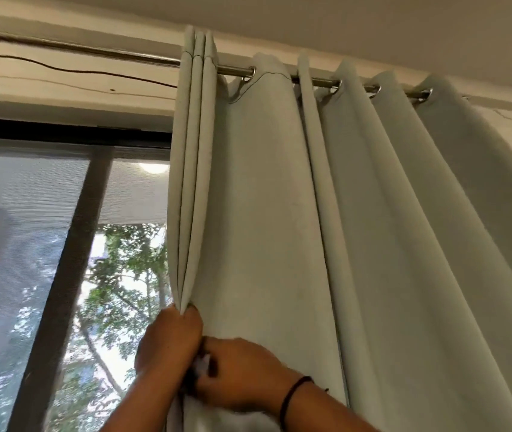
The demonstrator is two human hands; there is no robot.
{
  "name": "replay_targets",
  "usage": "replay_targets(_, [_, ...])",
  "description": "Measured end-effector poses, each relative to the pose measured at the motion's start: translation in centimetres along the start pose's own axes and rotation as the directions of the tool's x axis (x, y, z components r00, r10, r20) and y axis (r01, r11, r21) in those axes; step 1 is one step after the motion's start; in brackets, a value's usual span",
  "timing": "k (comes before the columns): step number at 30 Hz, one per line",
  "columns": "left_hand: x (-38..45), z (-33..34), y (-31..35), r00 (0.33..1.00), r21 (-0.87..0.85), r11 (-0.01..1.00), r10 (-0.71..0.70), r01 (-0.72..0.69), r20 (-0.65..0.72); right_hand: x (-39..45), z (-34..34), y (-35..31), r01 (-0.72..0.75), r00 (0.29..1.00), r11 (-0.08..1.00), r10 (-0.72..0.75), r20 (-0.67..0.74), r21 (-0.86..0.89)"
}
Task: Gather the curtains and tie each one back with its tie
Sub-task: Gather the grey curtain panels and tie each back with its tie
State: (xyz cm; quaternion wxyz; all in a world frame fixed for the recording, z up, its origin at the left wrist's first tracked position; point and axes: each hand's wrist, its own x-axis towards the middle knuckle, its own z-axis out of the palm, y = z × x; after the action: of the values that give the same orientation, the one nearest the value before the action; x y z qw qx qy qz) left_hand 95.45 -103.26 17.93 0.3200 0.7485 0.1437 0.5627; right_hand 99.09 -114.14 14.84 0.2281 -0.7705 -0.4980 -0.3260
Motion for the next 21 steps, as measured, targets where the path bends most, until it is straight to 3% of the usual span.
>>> replay_targets(2, [-0.5,0.5,-0.5,0.999,0.074,0.997,0.033,-0.030,-0.042,0.3,-2.6,2.8,-0.088,0.969,0.994,0.069,-0.238,-0.070])
replay_targets(3, [-0.8,1.0,-0.9,0.998,0.086,0.996,0.043,-0.039,-0.056,0.7,-4.0,4.5,-0.194,0.902,0.972,0.122,-0.413,-0.135])
replay_targets(5, [-1.3,1.7,-1.0,0.995,0.094,0.994,0.061,-0.054,-0.074,1.4,-6.7,7.6,-0.412,0.700,0.890,0.172,-0.693,-0.195])
replay_targets(6, [-1.6,2.1,-0.9,0.994,0.113,0.992,0.063,-0.053,-0.089,1.7,-7.7,8.8,-0.486,0.634,0.852,0.193,-0.749,-0.192])
replay_targets(7, [-1.8,2.4,-0.7,0.992,0.141,0.988,0.070,-0.055,-0.102,2.0,-8.5,9.8,-0.531,0.612,0.829,0.234,-0.756,-0.174])
replay_targets(9, [-2.4,3.0,-0.1,0.990,0.178,0.982,0.086,-0.065,-0.114,2.4,-9.6,11.3,-0.543,0.615,0.836,0.332,-0.715,-0.079])
replay_targets(12, [-3.2,3.5,0.5,0.988,0.217,0.973,0.102,-0.076,-0.112,2.8,-10.2,12.0,-0.382,0.653,0.915,0.366,-0.663,0.129])
replay_targets(15, [-3.6,3.2,0.8,0.987,0.221,0.972,0.111,-0.084,-0.116,3.3,-9.5,11.3,-0.356,0.681,0.932,0.302,-0.667,0.059])
replay_targets(21, [-3.4,1.0,-0.5,0.983,0.166,0.980,0.129,-0.107,-0.130,4.6,-8.9,9.4,-0.433,0.756,0.901,0.378,-0.533,0.024])
